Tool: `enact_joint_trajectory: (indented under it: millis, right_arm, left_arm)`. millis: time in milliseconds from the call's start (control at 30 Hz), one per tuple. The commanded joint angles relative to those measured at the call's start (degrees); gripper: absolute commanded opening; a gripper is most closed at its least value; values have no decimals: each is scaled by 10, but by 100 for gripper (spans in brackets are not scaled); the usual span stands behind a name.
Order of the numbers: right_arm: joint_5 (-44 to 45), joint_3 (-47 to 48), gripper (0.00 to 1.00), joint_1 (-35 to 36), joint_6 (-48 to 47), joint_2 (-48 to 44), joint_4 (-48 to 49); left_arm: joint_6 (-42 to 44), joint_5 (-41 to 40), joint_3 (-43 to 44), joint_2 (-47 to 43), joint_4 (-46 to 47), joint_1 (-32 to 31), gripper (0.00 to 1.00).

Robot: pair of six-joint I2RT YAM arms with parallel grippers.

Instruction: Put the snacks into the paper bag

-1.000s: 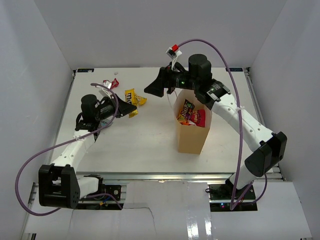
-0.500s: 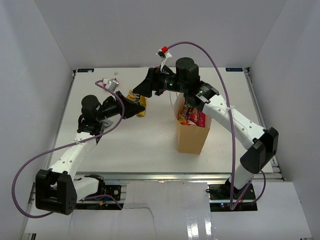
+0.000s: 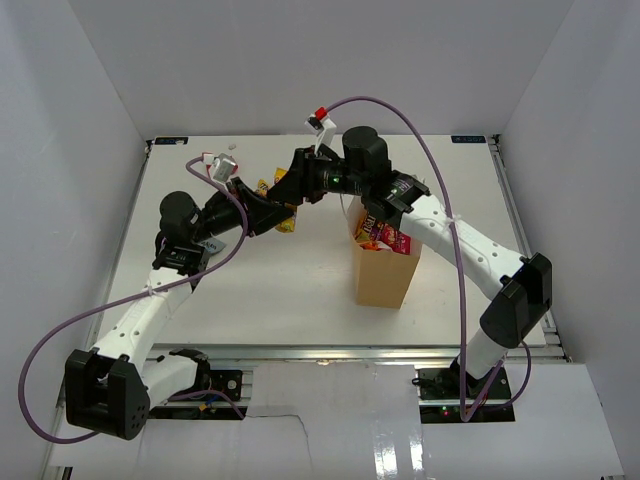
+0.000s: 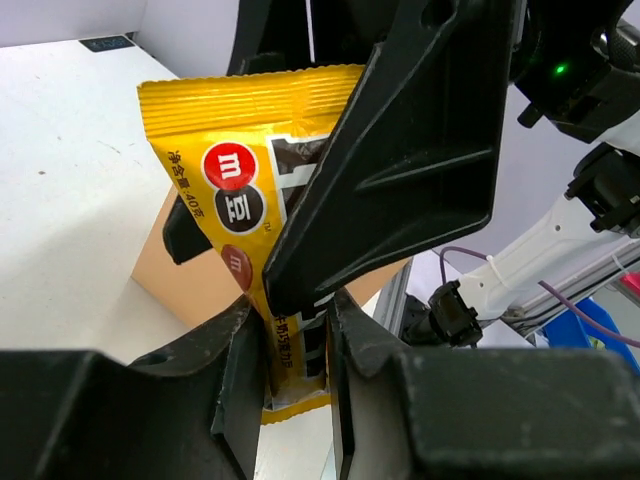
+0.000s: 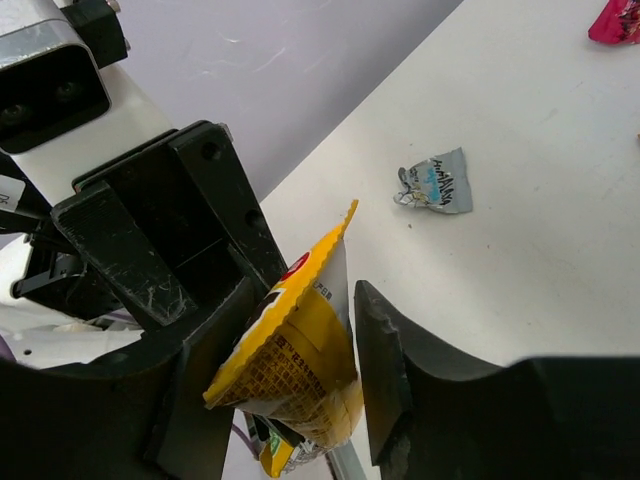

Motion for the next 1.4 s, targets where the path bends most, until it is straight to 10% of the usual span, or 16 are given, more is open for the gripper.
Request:
enact_joint_trajectory:
  millis: [0,133,333,600,800,933,1233,1367]
  right_arm:
    - [-6,-6,50,1,2,-19,27]
    - [-9,-3,25,1,-6,-24,31]
    - [-7,29,16,-3,-41,-30,36]
    - [15,79,14,-51,-186,-72,9]
    - [38,71,13,-68,-295,-147,-30]
    - [112,22,15,-89,-376,-194,-49]
    - [184,-144,20,-135,-427,-268,-57]
    - [178,-171,38,-145,-425,-279,-52]
  left_arm:
    - [-1,-25,17,-12,17,-2,39]
    - [-9,-25,26,-6,17,-2,45]
    - [-14,-49,10,-26,14,-2,72]
    - [-12,-106,-41,-73,-90,33,87]
    - [91,-315,28,-68,-386,54,96]
    - [131,-562,79,-7,-502,59,98]
    - [112,-749,163,183,-585,75,98]
    - [74,-784,209,297,-629,80,97]
